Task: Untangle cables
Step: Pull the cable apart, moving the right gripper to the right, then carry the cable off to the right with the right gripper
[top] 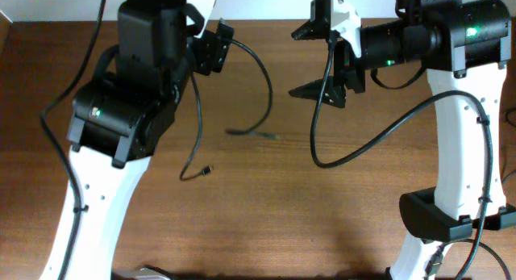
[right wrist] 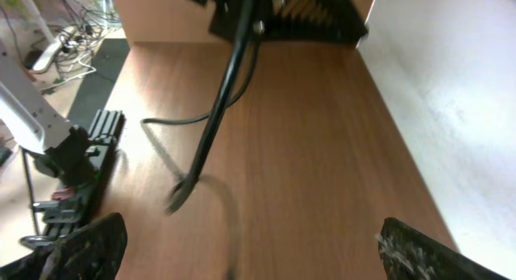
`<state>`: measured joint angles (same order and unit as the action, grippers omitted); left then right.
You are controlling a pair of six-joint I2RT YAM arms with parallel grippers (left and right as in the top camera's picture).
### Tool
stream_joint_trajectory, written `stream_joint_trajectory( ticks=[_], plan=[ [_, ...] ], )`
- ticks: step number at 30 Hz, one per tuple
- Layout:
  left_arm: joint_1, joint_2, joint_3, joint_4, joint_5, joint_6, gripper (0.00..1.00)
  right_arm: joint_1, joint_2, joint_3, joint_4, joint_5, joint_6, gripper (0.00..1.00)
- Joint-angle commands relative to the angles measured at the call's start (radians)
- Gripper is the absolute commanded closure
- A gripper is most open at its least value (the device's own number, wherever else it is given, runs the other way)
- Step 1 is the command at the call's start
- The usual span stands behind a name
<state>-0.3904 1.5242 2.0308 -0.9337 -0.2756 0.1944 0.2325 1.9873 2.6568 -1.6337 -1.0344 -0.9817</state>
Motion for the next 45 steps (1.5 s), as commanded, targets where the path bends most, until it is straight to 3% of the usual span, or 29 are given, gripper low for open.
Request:
stream_joint_trajectory(
  ticks=[1, 10, 14, 15, 16, 17, 25, 30, 33, 35, 42, 45],
  plan=[
    [-0.001, -0.008, 0.006, 0.004, 0.029, 0.001, 0.13, 0.002, 0.005, 0.0, 0.033, 0.006, -0.009, 0.01],
    [-0.002, -0.002, 0.006, 0.01, 0.251, 0.001, 0.11, 0.066, 0.005, 0.0, 0.048, -0.008, -0.005, 0.01],
    [-0.001, 0.01, 0.006, 0.015, 0.273, 0.001, 0.11, 0.098, 0.007, 0.0, 0.068, -0.002, -0.005, 0.01],
    [-0.001, 0.01, 0.006, 0.021, 0.273, 0.001, 0.11, 0.101, 0.007, 0.0, 0.072, -0.003, -0.005, 0.14],
    [-0.002, 0.01, 0.006, 0.024, 0.273, 0.001, 0.11, 0.103, 0.007, 0.0, 0.071, -0.005, -0.005, 0.62],
    [-0.001, 0.01, 0.006, 0.027, 0.273, 0.001, 0.11, 0.105, 0.007, 0.0, 0.071, -0.005, -0.005, 0.96],
    [-0.001, 0.01, 0.006, 0.026, 0.272, 0.002, 0.07, 0.07, 0.007, 0.0, 0.084, 0.114, -0.005, 0.96],
    [-0.001, 0.034, 0.005, -0.03, 0.272, 0.014, 0.07, 0.061, 0.007, 0.001, 0.151, -0.04, -0.002, 0.96],
    [-0.001, 0.085, 0.005, -0.093, 0.251, 0.016, 0.04, 0.061, 0.007, 0.001, 0.269, -0.065, 0.179, 0.96],
    [-0.001, 0.119, 0.005, -0.094, 0.255, 0.016, 0.04, 0.06, 0.007, 0.001, 0.308, -0.064, 0.213, 0.96],
    [0.008, 0.111, 0.006, -0.102, 0.25, 0.069, 0.02, 0.03, 0.007, 0.0, 0.306, 0.28, 0.241, 0.96],
    [0.034, 0.098, 0.006, -0.103, 0.254, 0.069, 0.01, -0.047, 0.007, 0.0, 0.306, 0.283, 0.244, 0.96]
  ],
)
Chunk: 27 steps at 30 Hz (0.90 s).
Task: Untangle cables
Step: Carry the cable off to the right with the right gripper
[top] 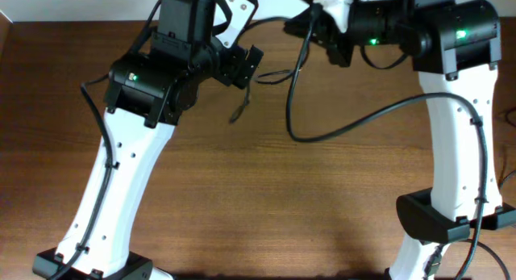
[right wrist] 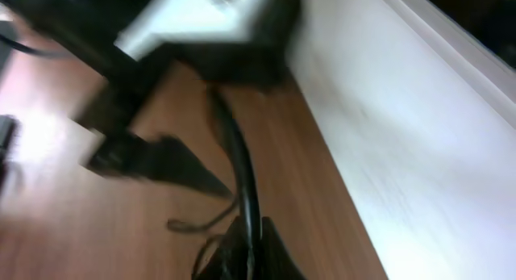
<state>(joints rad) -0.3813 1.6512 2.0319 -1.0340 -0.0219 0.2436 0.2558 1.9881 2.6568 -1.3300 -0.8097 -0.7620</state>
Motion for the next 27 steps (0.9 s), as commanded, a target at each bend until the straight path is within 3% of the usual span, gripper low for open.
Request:
stream_joint_trajectory(
  ticks=[1, 9, 13, 18, 22, 26, 27],
  plan=[
    [0.029, -0.031, 0.005, -0.003, 0.0, 0.02, 0.01, -0.083, 0.006, 0.0, 0.002, 0.059, 0.024, 0.96],
    [0.088, -0.11, 0.005, 0.003, -0.002, 0.02, 0.0, -0.358, 0.006, 0.001, -0.004, 0.116, 0.084, 0.96],
    [0.094, -0.14, 0.005, 0.003, 0.004, -0.034, 0.01, -0.597, 0.009, 0.0, -0.005, 0.116, 0.083, 0.96],
    [0.094, -0.165, 0.005, 0.046, 0.205, -0.066, 0.0, -0.911, 0.027, 0.0, -0.021, 0.177, 0.086, 0.96],
    [0.094, -0.165, 0.005, 0.044, 0.21, -0.087, 0.0, -1.114, 0.053, 0.0, -0.025, 0.261, 0.173, 0.96],
    [0.094, -0.165, 0.005, 0.045, 0.21, -0.097, 0.0, -1.242, 0.079, 0.0, -0.015, 0.475, 0.348, 0.96],
    [0.094, -0.165, 0.005, 0.044, 0.215, -0.098, 0.0, -1.26, 0.087, 0.0, 0.002, 0.508, 0.403, 0.6]
  ],
)
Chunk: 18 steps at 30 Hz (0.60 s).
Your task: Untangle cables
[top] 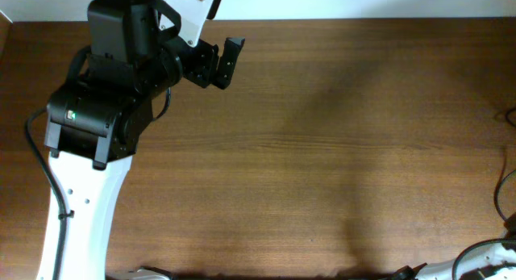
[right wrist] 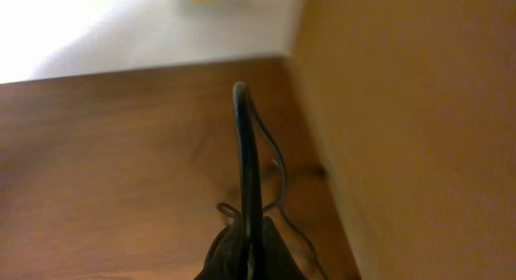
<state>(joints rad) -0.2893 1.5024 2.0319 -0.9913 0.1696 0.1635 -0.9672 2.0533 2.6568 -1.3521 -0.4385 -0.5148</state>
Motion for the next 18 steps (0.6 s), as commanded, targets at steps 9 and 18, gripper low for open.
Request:
stream_joint_trajectory(
  ticks=[9, 18],
  plan=[
    [0.002, -0.016, 0.005, 0.002, 0.078, -0.011, 0.0, 0.017, 0.037, -0.001, 0.0, -0.156, 0.078, 0.01],
    [0.003, -0.042, 0.005, 0.014, -0.096, 0.043, 0.01, 0.338, 0.006, 0.003, -0.071, -0.358, -0.113, 0.02]
  ],
)
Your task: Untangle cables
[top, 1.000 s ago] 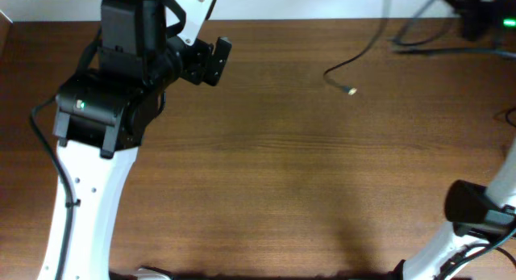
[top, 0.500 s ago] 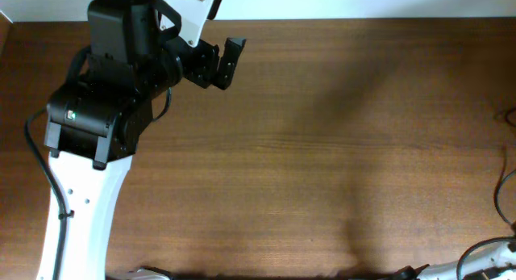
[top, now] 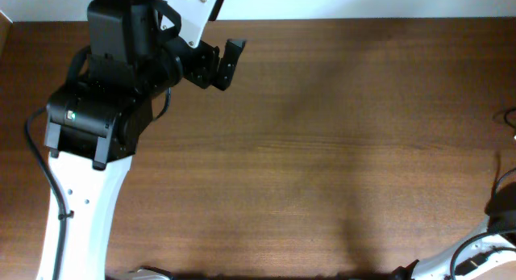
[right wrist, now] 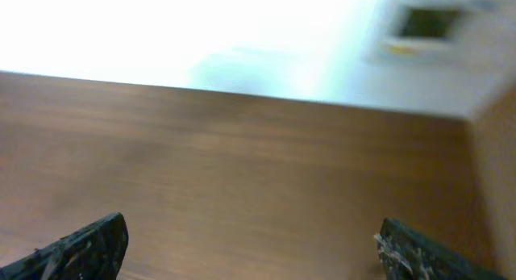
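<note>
No cable lies on the wooden table (top: 322,151) in the overhead view; only thin black cable ends (top: 509,113) show at its right edge. My left gripper (top: 222,64) hovers over the far left of the table, its fingers apart and nothing between them. Of the right arm, just a white piece (top: 484,246) shows at the bottom right corner. In the blurred right wrist view my right gripper (right wrist: 251,223) is open wide. Its dark fingertips (right wrist: 89,246) sit at the frame's lower corners over bare brown wood, with no cable in that view.
The left arm's black and white body (top: 97,127) covers the table's left side. A pale wall (top: 363,4) runs along the far edge. A bright white area and a small pale fitting (right wrist: 423,26) lie beyond the wood in the right wrist view.
My right gripper was shut on a black cable and is now open with no cable between its fingers. Its camera faces a different stretch of wood. The left arm has not moved.
At first both arms were raised over the table with black cables hanging, my right fingers apart. Then my right gripper was shut on a thick cable near the far edge, beside the left gripper. Later the right arm and cables were off the table; now the right gripper is open.
</note>
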`<state>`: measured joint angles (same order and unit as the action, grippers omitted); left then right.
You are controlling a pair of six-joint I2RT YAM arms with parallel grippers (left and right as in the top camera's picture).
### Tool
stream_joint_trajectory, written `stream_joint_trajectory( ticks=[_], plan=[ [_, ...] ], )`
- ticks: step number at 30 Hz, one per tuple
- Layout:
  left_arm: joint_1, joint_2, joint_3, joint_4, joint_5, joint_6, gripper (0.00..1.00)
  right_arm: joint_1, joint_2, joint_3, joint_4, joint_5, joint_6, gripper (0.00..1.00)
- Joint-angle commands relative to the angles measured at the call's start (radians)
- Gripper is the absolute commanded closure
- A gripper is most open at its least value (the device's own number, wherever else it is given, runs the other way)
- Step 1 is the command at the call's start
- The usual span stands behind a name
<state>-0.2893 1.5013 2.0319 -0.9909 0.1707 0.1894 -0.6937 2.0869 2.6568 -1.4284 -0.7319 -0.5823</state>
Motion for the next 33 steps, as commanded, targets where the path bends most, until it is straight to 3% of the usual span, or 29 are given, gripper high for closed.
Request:
stream_joint_trajectory(
  ticks=[1, 5, 7, 11, 18, 22, 26, 29, 33],
  plan=[
    [0.003, -0.057, 0.007, 0.06, -0.146, 0.018, 0.01, 0.123, -0.054, 0.016, 0.028, -0.065, -0.045, 0.02],
    [0.003, -0.103, 0.032, 0.098, -0.235, -0.006, 0.01, 0.28, -0.146, 0.056, 0.086, 0.056, 0.087, 0.02],
    [0.003, -0.133, 0.032, 0.045, -0.352, -0.043, 0.01, 0.374, -0.21, 0.056, 0.078, 0.079, 0.119, 0.02],
    [0.003, -0.182, 0.032, -0.109, -0.382, -0.001, 0.01, 0.487, -0.32, 0.056, 0.063, 0.09, 0.219, 0.01],
    [0.002, -0.234, 0.032, -0.198, -0.403, -0.024, 0.01, 0.504, -0.583, 0.056, -0.106, 0.324, 0.226, 0.01],
    [0.002, -0.234, 0.032, -0.261, -0.396, -0.055, 0.01, 0.504, -0.724, 0.056, -0.187, 0.55, 0.327, 0.06],
    [0.002, -0.243, 0.028, -0.278, -0.376, -0.069, 0.1, 0.504, -0.767, 0.028, -0.269, 0.553, 0.322, 0.08],
    [0.002, -0.255, -0.051, -0.281, -0.377, -0.069, 0.11, 0.504, -0.767, -0.033, -0.27, 0.531, 0.3, 0.08],
    [0.002, -0.342, -0.394, -0.098, -0.377, -0.108, 0.11, 0.504, -0.77, -0.243, -0.235, 0.485, 0.253, 0.08]
  ],
)
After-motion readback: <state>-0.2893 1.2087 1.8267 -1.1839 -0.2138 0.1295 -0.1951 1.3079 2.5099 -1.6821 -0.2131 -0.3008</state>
